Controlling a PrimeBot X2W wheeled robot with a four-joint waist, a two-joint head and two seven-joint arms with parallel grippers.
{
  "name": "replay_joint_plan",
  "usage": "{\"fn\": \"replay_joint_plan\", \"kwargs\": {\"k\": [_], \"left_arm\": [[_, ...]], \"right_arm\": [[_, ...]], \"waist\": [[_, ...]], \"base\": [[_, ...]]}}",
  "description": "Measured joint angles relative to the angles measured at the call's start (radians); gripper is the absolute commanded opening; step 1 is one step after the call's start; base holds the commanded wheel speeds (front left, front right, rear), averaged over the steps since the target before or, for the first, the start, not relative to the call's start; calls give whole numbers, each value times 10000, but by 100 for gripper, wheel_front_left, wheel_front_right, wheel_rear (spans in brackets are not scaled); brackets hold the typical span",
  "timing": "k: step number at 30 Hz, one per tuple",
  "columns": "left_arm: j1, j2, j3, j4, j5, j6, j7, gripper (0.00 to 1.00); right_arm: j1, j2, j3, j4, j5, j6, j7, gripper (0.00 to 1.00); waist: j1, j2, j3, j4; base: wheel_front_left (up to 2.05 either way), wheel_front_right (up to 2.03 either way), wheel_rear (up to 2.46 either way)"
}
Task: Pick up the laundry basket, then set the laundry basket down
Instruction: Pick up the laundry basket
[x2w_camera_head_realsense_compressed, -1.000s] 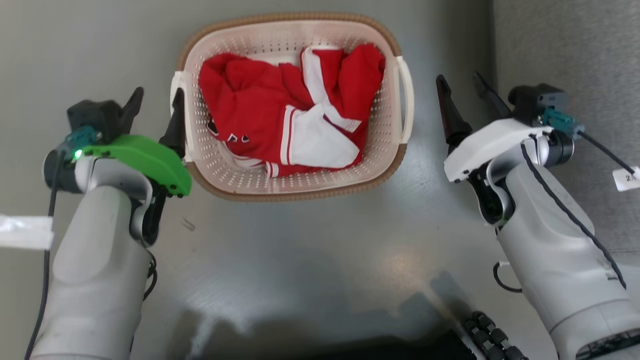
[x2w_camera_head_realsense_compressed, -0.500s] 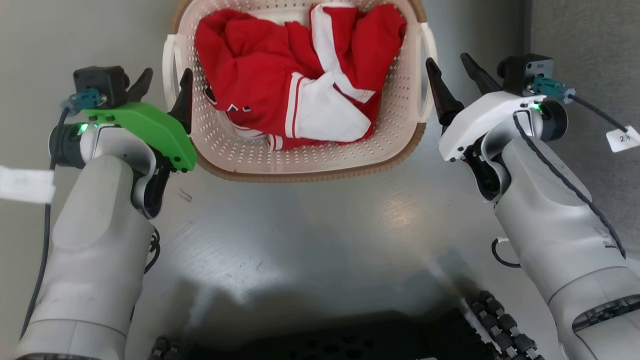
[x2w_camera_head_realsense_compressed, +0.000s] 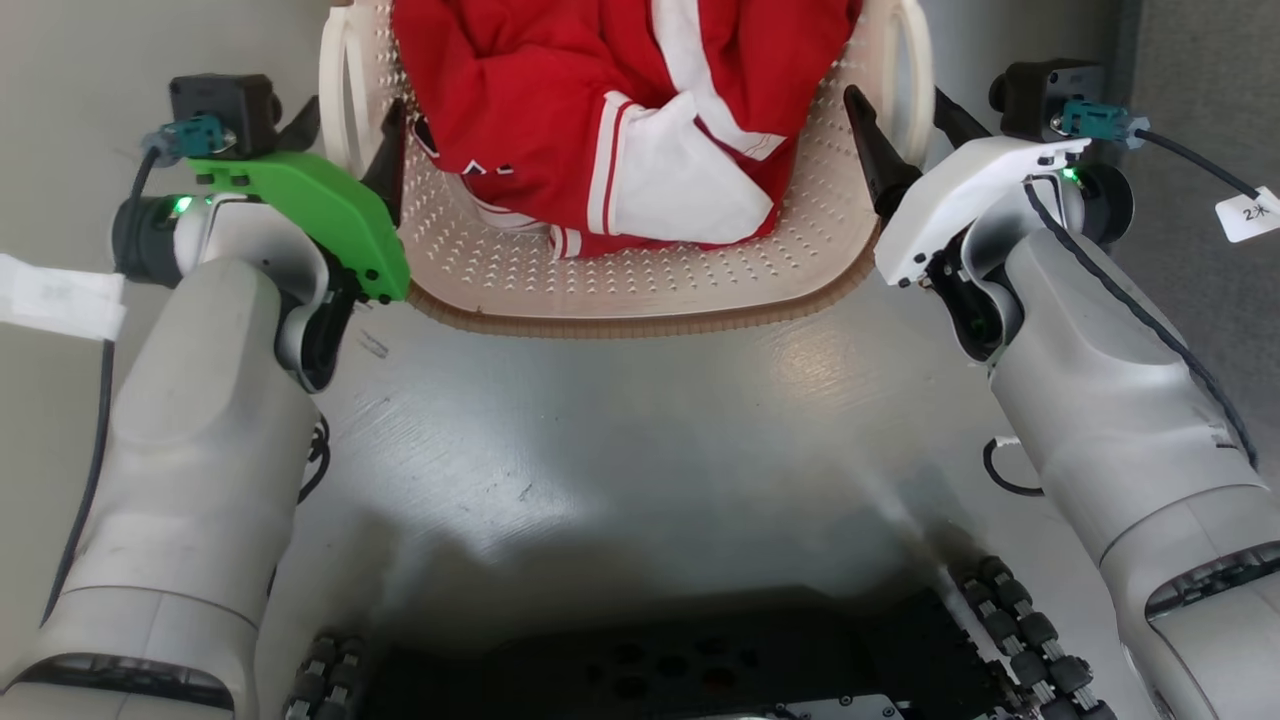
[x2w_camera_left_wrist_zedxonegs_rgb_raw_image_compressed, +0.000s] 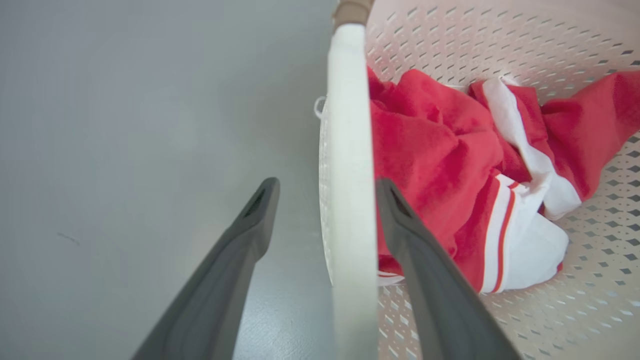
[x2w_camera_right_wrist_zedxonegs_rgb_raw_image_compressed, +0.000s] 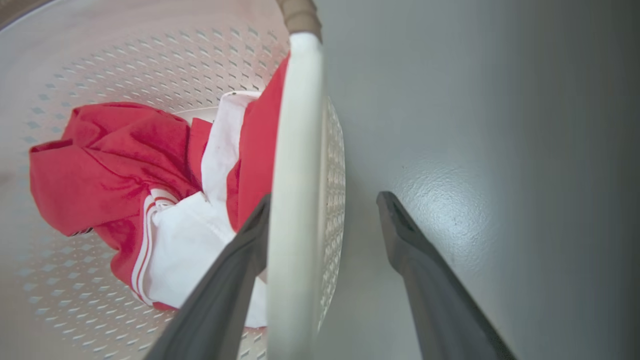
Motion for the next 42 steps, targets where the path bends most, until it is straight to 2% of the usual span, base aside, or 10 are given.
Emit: {"fn": "replay_joint_plan", "kwargs": {"k": [6, 8, 9, 10, 11, 12, 13, 16, 33, 42], "left_arm": [[-56, -100, -272, 272, -242, -2, -102, 100], [-77, -109, -376, 332, -330, -2, -109, 75], [-101, -119, -410, 351, -403, -2, -115, 48], [-144, -127, -445, 378, -451, -2, -130, 36], [-192, -127, -481, 389, -474, -2, -205, 14], [-251, -125, -527, 399, -506, -2, -207, 0], [-301, -127, -585, 412, -523, -2, -276, 0], [-382, -186, -761, 539, -686, 4, -385, 0], [-241, -186, -1528, 1452, -1344, 4, -715, 0], [281, -205, -1925, 1925, -1883, 4, -362, 0]], "right_arm": [[-211, -2, 311, 159, 313, 4, -2, 100], [-318, -6, 391, 198, 357, 40, -4, 67], [-370, -6, 445, 236, 359, 88, -4, 47], [-414, -8, 504, 261, 364, 88, -12, 34], [-448, -6, 564, 280, 391, 88, -15, 18], [-464, -6, 612, 297, 416, 88, -17, 6], [-475, -6, 652, 324, 420, 88, -33, 0], [-517, 8, 746, 476, 589, -13, -107, 0], [-447, -31, 1829, 803, 1302, -17, -351, 0], [59, -59, 2706, 796, 2044, -105, 391, 0]], "waist": [[0, 0, 134, 160], [-1, 0, 149, 191], [0, 0, 154, 204], [-1, 0, 156, 215], [-1, 0, 156, 224], [-1, 0, 154, 230], [0, 0, 150, 234], [-1, 0, 112, 242], [-1, 0, -805, 177], [-1, 0, -1819, 90]], "base": [[0, 0, 0], [0, 0, 0], [0, 0, 0], [0, 0, 0], [0, 0, 0], [0, 0, 0], [0, 0, 0], [0, 0, 0], [0, 0, 0], [0, 0, 0]]}}
